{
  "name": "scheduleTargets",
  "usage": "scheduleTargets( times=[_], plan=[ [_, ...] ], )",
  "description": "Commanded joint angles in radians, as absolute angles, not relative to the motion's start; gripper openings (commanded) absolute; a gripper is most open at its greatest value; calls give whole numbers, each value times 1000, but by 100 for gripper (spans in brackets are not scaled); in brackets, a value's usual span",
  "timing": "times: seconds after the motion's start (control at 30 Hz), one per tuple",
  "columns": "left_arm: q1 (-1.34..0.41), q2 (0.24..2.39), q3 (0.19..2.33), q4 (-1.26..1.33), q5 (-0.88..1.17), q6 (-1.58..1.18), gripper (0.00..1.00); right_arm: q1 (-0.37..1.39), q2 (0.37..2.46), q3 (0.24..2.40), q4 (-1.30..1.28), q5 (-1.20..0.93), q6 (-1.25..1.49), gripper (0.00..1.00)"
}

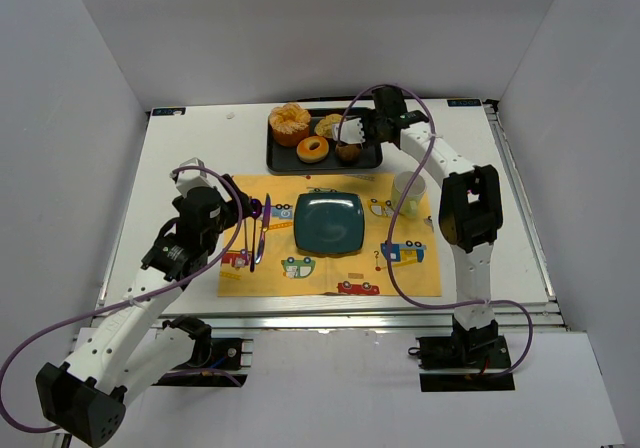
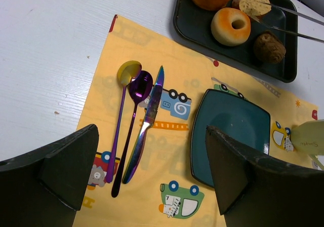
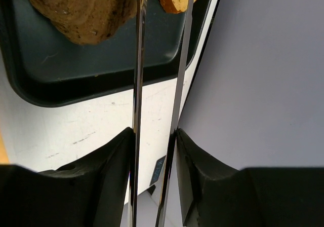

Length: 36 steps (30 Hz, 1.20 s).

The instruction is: Place the bread

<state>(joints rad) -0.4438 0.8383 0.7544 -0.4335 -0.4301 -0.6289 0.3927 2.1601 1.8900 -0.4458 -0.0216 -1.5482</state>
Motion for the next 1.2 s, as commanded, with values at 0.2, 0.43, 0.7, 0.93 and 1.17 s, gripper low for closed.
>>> scheduleTargets(
  times=[0.2, 0.43, 0.7, 0.93, 1.17],
  plan=[
    [-440, 819, 759, -420, -448, -634, 95, 390, 2151, 1967, -492, -17, -1629, 43],
    [-440, 838, 770, -416, -442, -627, 95, 388, 2129, 1948, -502, -25, -1629, 43],
    [-440, 839, 770, -410, -436, -629, 95, 388, 2111, 1927, -495, -23, -1628, 43],
    [-440, 844, 772, -410, -436, -626, 95, 377, 2102, 1922, -497, -21, -1621, 43],
    [-440, 848, 770, -402, -431, -624, 95, 373, 2080, 1901, -491, -26, -1620, 43]
  ],
)
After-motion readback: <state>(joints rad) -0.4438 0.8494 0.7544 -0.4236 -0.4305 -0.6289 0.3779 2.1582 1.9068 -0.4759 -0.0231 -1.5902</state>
